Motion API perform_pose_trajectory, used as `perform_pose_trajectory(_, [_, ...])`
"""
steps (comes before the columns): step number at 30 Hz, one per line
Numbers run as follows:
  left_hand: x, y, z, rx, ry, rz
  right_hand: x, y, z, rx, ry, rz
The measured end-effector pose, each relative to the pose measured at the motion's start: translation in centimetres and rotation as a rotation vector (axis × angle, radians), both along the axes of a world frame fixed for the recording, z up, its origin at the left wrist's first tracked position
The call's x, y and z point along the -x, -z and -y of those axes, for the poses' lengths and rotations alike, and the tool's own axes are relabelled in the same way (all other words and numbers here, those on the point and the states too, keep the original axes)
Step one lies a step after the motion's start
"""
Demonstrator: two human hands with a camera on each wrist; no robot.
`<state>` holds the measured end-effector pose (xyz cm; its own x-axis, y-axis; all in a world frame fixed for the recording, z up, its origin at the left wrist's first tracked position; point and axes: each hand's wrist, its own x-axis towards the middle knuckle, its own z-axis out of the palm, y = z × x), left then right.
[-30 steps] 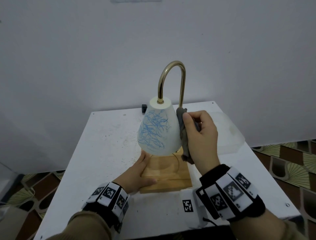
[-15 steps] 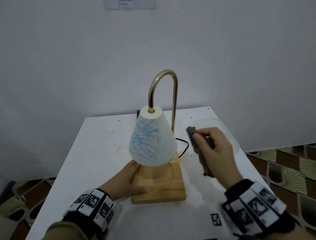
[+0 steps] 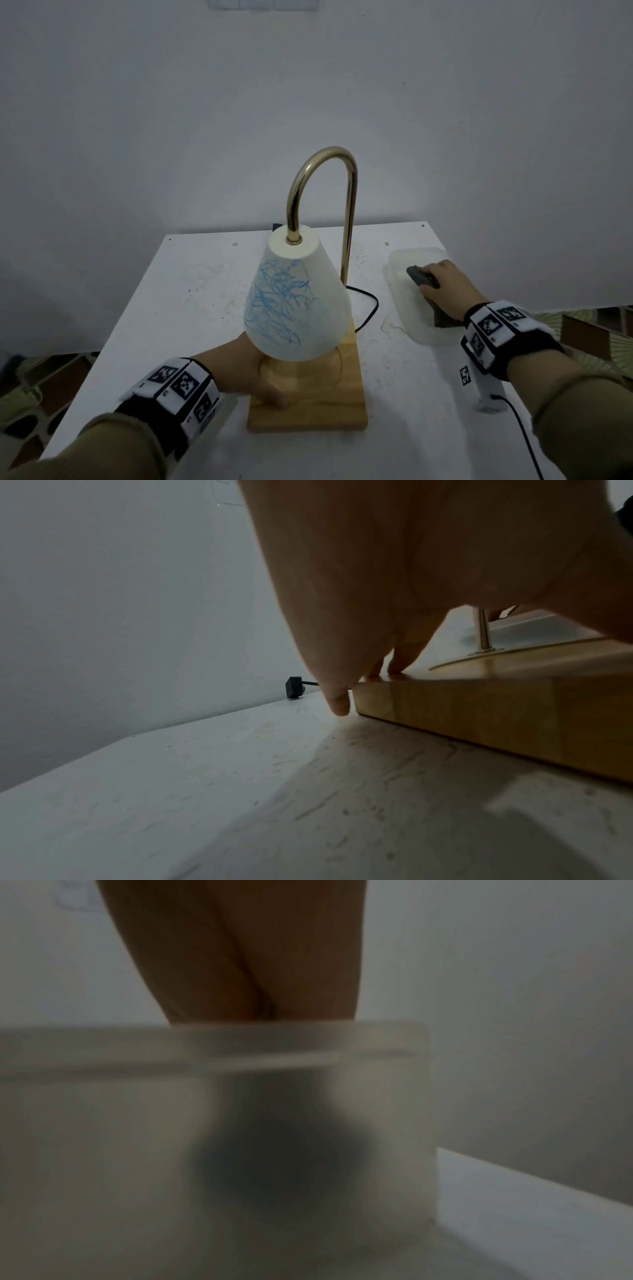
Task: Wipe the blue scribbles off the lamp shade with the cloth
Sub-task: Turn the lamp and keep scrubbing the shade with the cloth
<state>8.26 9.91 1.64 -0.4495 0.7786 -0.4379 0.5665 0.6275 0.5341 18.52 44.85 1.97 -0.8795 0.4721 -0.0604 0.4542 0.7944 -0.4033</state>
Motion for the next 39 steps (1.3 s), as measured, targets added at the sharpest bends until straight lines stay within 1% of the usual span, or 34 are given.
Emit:
perform_pose_trajectory(7, [-0.2, -0.8, 0.0, 0.02, 0.074, -0.024, 0.4, 1.6, 0.6, -0.036, -0.038, 0.132])
perform_pose_trajectory(9, [-0.1, -0.9, 0.2, 0.018, 0.096, -0.041, 0.1, 1.5, 0.9, -0.084, -0.028, 0.137])
perform_pose_trajectory(10, [-0.1, -0.9, 0.3, 0.02, 0.112, -0.06, -0.2, 1.2, 1.3, -0.138, -0.008, 0.084])
perform_pose_trajectory(12, [-0.2, -0.9, 0.6, 0.035, 0.138, -0.109, -1.3, 0.7, 3.0, -0.217, 0.006, -0.165])
perform_pose_trajectory(13, [-0.2, -0.8, 0.8, 0.043, 0.147, -0.125, -2.0, 0.4, 4.4, -0.234, -0.022, -0.301])
perform_pose_trajectory(14, [-0.2, -0.6, 1.0, 0.044, 0.153, -0.13, -2.9, 0.1, 6.1, -0.23, -0.067, -0.39])
perform_pose_trajectory(15, [-0.2, -0.4, 1.2, 0.048, 0.155, -0.124, -4.0, -0.1, 8.0, -0.198, -0.126, -0.406])
perform_pose_trajectory(16, [-0.2, -0.2, 1.4, 0.048, 0.159, -0.125, -5.1, -0.2, 9.9, -0.138, -0.189, -0.37])
perform_pose_trajectory(17, [-0.2, 0.0, 1.6, 0.051, 0.158, -0.133, -6.2, 0.0, 11.7, -0.059, -0.247, -0.289])
perform_pose_trajectory(19, [-0.2, 0.7, 2.0, 0.045, 0.153, -0.156, -7.7, 0.5, 14.6, 0.08, -0.311, -0.07])
perform_pose_trajectory(20, [-0.3, 1.0, 2.2, 0.042, 0.147, -0.168, -8.2, 0.8, 15.6, 0.102, -0.329, 0.027])
perform_pose_trajectory(22, [-0.8, 1.3, 2.4, 0.031, 0.138, -0.199, -8.5, 1.2, 17.1, 0.122, -0.345, 0.118])
perform_pose_trajectory(24, [-1.4, 1.4, 2.5, 0.018, 0.121, -0.225, -8.5, 1.6, 17.6, 0.153, -0.326, 0.14])
perform_pose_trajectory(27, [-2.5, 1.5, 2.8, 0.006, 0.061, -0.261, -8.3, 1.8, 17.5, 0.14, -0.328, 0.144])
perform_pose_trajectory(32, [-2.9, 2.9, 3.1, -0.024, -0.027, -0.232, -7.5, 1.9, 16.3, 0.147, -0.384, 0.158])
perform_pose_trajectory(36, [-3.1, 3.2, 2.6, 0.03, -0.082, -0.218, -6.4, 1.6, 15.3, 0.149, -0.401, 0.188])
perform_pose_trajectory(39, [-3.4, 2.4, 2.1, 0.081, -0.125, -0.186, -5.6, 1.3, 14.9, 0.117, -0.421, 0.219])
